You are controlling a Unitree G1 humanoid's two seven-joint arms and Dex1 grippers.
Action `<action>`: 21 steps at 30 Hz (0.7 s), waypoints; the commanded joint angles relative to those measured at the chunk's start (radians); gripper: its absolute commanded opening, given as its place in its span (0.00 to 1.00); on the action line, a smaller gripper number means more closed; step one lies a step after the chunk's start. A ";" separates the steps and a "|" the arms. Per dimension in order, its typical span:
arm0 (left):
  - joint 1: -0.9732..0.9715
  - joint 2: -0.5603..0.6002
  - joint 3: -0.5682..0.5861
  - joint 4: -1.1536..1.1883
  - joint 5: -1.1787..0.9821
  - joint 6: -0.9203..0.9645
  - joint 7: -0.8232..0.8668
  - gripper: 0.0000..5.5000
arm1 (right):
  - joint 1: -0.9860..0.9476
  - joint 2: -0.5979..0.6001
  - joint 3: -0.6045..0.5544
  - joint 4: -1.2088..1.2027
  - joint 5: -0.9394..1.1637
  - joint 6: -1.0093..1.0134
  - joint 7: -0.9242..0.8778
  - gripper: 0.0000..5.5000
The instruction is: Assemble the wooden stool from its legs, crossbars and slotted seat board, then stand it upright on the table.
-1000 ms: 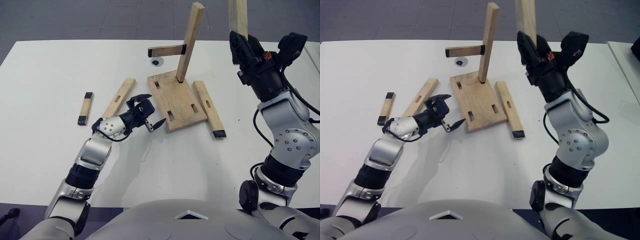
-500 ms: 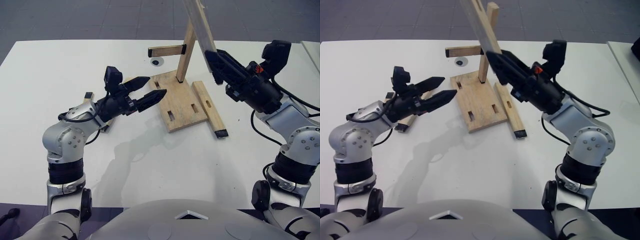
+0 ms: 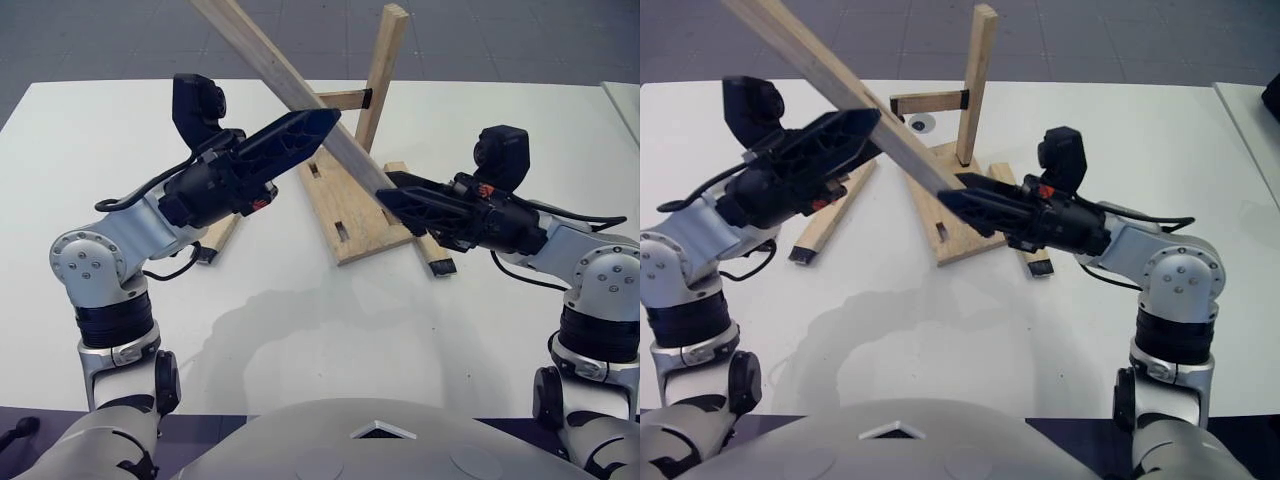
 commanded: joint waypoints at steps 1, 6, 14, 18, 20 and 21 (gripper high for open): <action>-0.008 0.046 -0.019 -0.014 -0.009 -0.007 -0.001 0.69 | 0.002 -0.013 0.013 -0.014 0.000 -0.010 0.009 0.37; -0.010 0.065 -0.027 0.001 0.011 -0.017 -0.026 0.54 | 0.008 -0.027 0.029 -0.017 -0.016 -0.012 0.027 0.37; -0.003 0.087 -0.021 0.024 0.037 -0.036 -0.068 0.39 | 0.017 -0.037 0.034 -0.015 -0.030 -0.028 0.035 0.37; -0.002 0.102 0.009 0.058 0.056 -0.044 -0.084 0.39 | 0.022 -0.049 0.036 -0.013 -0.063 -0.039 0.051 0.44; -0.008 0.117 0.033 0.085 0.084 -0.052 -0.102 0.37 | 0.030 -0.066 0.041 -0.010 -0.096 -0.046 0.064 0.49; -0.014 0.128 0.046 0.103 0.100 -0.057 -0.113 0.37 | 0.036 -0.079 0.045 -0.011 -0.119 -0.054 0.077 0.53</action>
